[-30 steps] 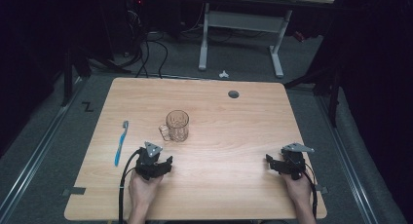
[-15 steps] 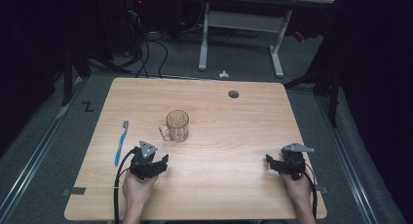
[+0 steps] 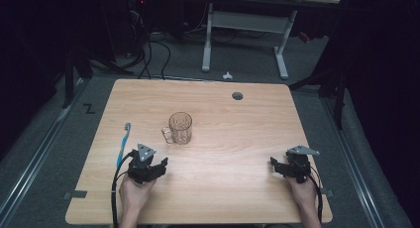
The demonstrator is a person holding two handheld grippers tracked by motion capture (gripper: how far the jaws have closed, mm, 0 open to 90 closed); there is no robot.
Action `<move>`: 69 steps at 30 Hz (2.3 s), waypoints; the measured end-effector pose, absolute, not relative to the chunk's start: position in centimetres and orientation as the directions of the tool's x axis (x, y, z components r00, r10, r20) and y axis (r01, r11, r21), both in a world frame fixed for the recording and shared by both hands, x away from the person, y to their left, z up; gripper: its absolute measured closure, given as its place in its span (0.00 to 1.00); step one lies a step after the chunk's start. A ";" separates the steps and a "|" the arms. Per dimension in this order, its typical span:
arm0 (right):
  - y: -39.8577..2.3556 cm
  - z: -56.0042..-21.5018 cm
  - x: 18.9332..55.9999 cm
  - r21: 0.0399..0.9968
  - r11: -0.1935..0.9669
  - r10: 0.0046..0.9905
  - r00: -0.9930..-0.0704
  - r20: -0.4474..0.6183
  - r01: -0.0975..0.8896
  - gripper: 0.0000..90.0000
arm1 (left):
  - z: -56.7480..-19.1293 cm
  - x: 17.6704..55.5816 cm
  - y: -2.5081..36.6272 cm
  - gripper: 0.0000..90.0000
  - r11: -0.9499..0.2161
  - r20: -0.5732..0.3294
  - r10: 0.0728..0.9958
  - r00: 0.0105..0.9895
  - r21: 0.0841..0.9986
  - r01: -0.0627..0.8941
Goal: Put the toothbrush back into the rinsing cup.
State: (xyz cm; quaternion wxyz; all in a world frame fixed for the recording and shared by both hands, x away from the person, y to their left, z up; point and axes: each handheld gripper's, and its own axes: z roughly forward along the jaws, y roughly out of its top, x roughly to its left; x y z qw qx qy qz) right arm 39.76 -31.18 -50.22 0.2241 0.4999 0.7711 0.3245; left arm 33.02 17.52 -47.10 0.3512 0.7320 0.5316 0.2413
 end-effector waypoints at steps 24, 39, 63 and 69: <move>-31.2 -50.2 39.8 0.725 0.289 0.916 -0.400 -0.021 0.625 0.32 | -46.5 32.7 20.6 0.40 -0.165 0.002 0.969 0.247 0.747 0.644; -31.2 -50.2 39.8 0.725 0.289 0.916 -0.400 -0.021 0.625 0.32 | -46.4 32.9 22.2 0.39 -0.131 -0.002 0.981 0.194 0.732 0.669; -31.2 -50.2 39.8 0.725 0.289 0.916 -0.400 -0.020 0.625 0.32 | -45.6 32.9 24.0 0.39 -0.121 0.021 0.988 0.153 0.718 0.686; -31.2 -50.2 39.8 0.725 0.289 0.916 -0.400 -0.020 0.625 0.32 | -45.3 33.2 24.5 0.39 -0.115 0.022 0.990 0.142 0.714 0.690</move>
